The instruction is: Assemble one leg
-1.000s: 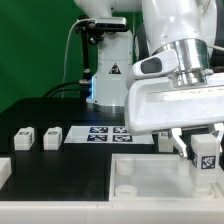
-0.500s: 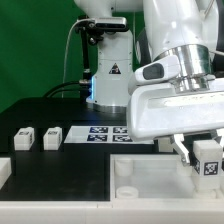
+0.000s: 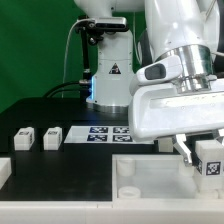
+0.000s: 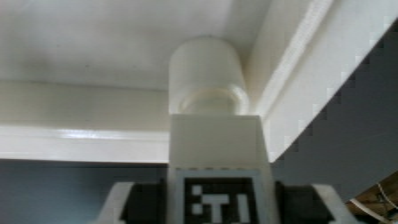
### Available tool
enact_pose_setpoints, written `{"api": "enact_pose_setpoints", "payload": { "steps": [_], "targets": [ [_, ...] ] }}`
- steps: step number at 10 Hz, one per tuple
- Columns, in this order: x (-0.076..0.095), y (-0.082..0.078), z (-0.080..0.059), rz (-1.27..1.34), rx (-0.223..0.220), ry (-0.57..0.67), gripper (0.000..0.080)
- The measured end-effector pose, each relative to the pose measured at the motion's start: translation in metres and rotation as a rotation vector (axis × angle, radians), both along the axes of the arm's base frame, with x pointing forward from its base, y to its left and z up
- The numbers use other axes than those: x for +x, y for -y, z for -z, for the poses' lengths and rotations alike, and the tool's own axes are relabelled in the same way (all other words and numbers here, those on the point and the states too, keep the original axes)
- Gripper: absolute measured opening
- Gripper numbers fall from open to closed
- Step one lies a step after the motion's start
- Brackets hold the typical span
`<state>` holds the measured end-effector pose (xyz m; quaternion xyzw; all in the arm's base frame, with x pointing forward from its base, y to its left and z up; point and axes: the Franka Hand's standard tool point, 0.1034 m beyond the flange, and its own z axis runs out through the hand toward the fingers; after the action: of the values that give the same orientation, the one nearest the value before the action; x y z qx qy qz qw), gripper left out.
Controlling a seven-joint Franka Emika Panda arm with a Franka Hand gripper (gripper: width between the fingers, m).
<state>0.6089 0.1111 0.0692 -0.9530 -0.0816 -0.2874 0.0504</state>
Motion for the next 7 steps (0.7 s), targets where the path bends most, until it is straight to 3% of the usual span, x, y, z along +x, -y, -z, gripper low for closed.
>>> {"api": "enact_pose_setpoints", "payload": {
  "steps": [2, 3, 4, 7],
  "targets": [
    [-0.0013, -0.0002, 0.0019, -0.001, 0.000, -0.010, 0.0291],
    [-0.0013, -0.0001, 0.0020, -0.001, 0.000, -0.010, 0.0468],
    [-0.0015, -0.0001, 0.0023, -0.001, 0.000, -0.011, 0.0584],
    [-0.0018, -0.0001, 0.0027, -0.001, 0.000, -0.011, 0.0646]
  ]
}}
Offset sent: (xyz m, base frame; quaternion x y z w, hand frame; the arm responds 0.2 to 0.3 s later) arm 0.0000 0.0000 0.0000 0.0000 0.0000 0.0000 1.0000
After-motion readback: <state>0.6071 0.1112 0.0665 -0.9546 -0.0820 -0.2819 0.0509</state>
